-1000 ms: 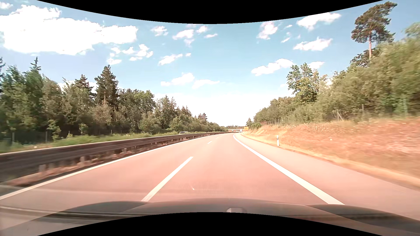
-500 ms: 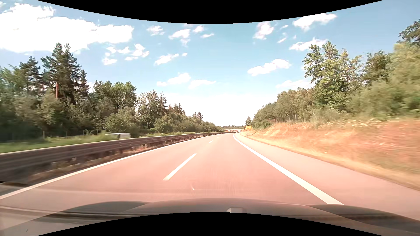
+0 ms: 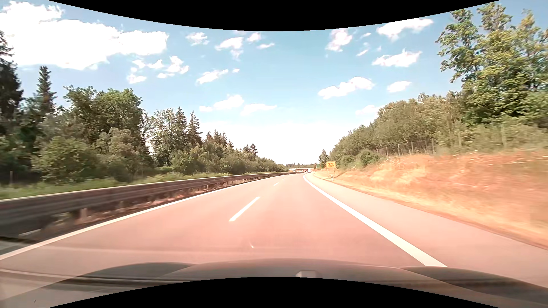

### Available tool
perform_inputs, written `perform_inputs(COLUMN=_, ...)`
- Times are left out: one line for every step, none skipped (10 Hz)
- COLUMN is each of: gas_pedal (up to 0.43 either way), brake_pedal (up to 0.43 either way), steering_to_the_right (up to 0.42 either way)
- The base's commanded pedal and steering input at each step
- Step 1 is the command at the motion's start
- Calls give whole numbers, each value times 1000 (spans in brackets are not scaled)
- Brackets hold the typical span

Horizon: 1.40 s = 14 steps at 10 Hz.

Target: Follow the waypoints while adhering to traffic rules and regulations

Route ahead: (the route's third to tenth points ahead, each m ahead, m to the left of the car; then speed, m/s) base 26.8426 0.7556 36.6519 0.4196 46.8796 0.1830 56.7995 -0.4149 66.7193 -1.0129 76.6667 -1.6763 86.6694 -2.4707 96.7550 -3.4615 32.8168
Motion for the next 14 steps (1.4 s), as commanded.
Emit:
perform_inputs(gas_pedal=319, brake_pedal=0, steering_to_the_right=7)
perform_inputs(gas_pedal=319, brake_pedal=0, steering_to_the_right=6)
perform_inputs(gas_pedal=319, brake_pedal=0, steering_to_the_right=6)
perform_inputs(gas_pedal=319, brake_pedal=0, steering_to_the_right=6)
perform_inputs(gas_pedal=319, brake_pedal=0, steering_to_the_right=6)
perform_inputs(gas_pedal=319, brake_pedal=0, steering_to_the_right=6)
perform_inputs(gas_pedal=319, brake_pedal=0, steering_to_the_right=6)
perform_inputs(gas_pedal=319, brake_pedal=0, steering_to_the_right=6)
perform_inputs(gas_pedal=319, brake_pedal=0, steering_to_the_right=6)
perform_inputs(gas_pedal=319, brake_pedal=0, steering_to_the_right=6)
perform_inputs(gas_pedal=319, brake_pedal=0, steering_to_the_right=6)
perform_inputs(gas_pedal=319, brake_pedal=0, steering_to_the_right=7)
perform_inputs(gas_pedal=319, brake_pedal=0, steering_to_the_right=7)
perform_inputs(gas_pedal=319, brake_pedal=0, steering_to_the_right=7)
